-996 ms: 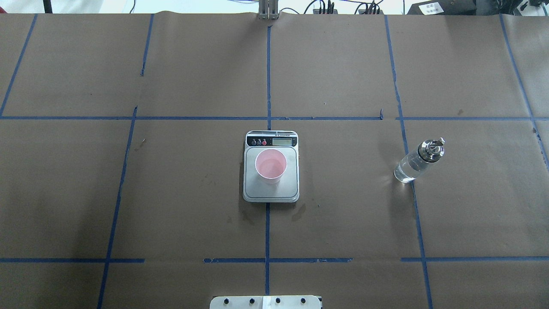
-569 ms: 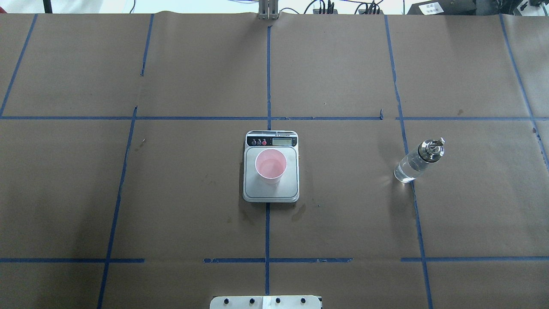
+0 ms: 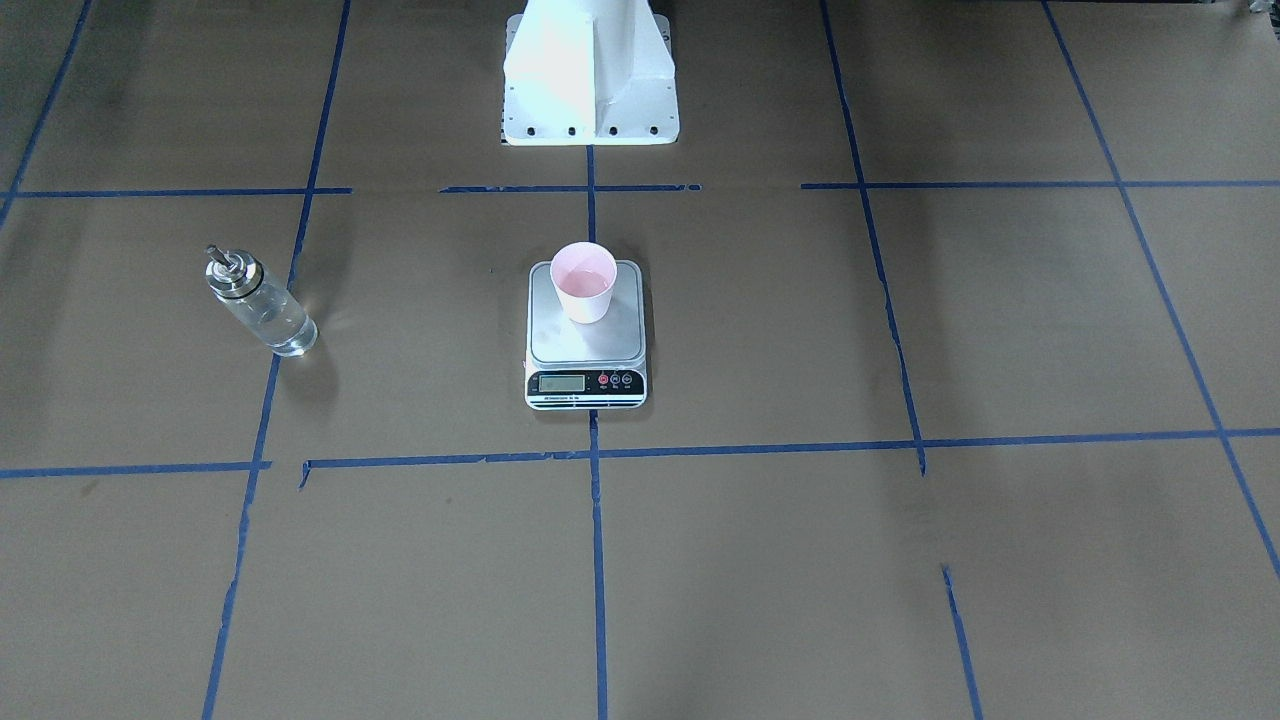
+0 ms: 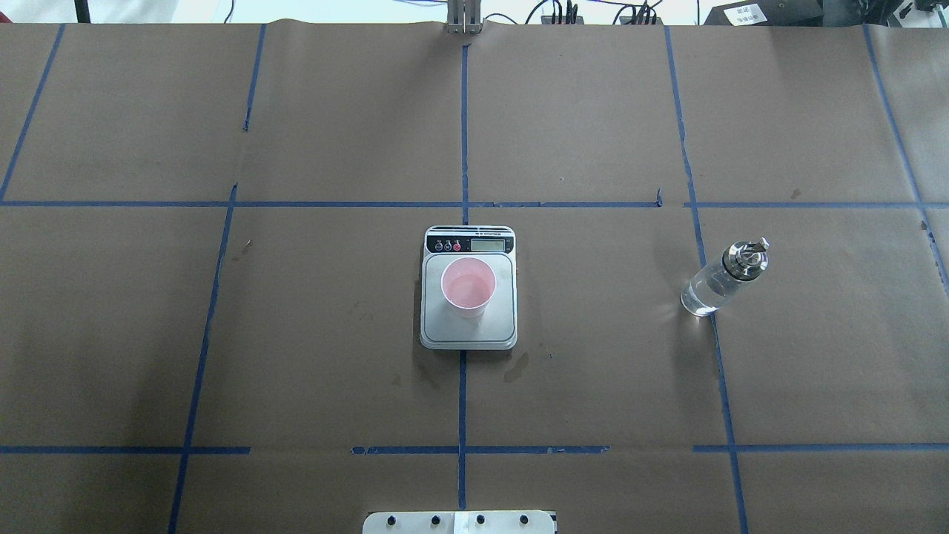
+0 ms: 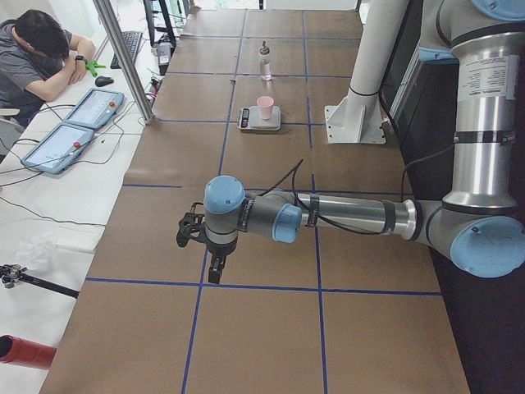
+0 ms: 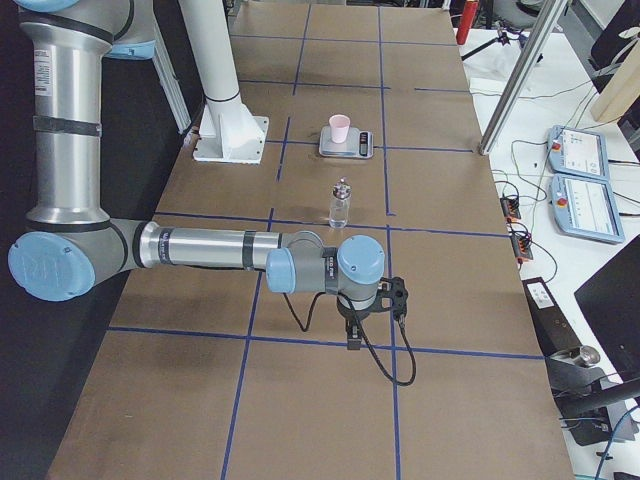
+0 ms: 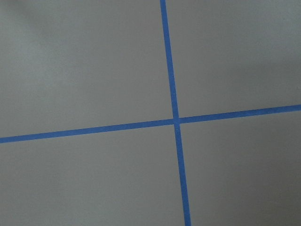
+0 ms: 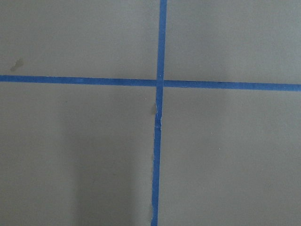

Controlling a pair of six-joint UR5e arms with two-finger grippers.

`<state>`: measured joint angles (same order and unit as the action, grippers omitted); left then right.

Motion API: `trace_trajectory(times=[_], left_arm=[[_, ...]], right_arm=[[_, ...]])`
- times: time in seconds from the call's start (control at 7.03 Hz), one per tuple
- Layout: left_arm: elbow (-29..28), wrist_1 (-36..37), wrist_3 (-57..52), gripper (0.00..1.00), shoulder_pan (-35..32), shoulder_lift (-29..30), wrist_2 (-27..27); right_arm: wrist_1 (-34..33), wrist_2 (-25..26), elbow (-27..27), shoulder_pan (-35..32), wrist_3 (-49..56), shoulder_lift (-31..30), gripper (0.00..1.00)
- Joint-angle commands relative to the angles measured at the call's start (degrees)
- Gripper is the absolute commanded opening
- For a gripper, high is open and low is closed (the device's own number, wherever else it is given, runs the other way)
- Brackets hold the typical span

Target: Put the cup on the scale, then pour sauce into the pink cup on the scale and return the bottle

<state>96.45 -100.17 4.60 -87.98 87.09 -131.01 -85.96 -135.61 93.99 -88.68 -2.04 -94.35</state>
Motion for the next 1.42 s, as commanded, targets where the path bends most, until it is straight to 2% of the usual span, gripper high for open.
trace_trajectory(times=[0.0,1.28], left_arm=[[0.0,0.0,0.1,1.00,0.0,0.1,-0.6],[0.3,-0.2,0.1,1.00,0.0,0.1,-0.7]], right_arm=[[-0.1,0.0,0.1,0.0,-0.1,0.0,1.00],[0.7,0.3,-1.2,0.0,-0.2,0.0,1.00]])
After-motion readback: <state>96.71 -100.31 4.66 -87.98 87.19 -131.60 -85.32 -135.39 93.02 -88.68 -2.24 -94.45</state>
